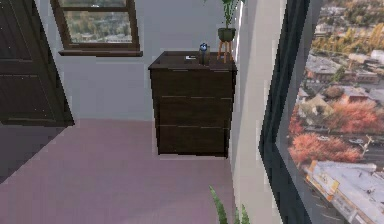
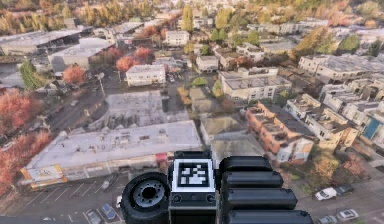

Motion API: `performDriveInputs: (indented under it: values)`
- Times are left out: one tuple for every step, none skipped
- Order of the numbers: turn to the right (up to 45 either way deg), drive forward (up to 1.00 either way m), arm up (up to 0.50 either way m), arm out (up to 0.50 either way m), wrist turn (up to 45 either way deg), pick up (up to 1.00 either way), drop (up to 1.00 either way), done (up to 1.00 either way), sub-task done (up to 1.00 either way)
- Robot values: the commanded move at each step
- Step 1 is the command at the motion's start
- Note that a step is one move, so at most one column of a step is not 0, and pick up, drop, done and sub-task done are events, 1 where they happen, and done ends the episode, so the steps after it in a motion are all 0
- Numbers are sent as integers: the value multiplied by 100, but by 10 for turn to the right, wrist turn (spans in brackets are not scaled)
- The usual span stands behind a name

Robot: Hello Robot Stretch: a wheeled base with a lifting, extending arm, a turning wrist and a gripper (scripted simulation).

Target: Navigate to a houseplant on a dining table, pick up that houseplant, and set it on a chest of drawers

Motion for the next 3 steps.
performDriveInputs:
  values:
    - [-90,0,0,0,0,0,0,0,0]
    - [0,100,0,0,0,0,0,0,0]
    - [0,40,0,0,0,0,0,0,0]
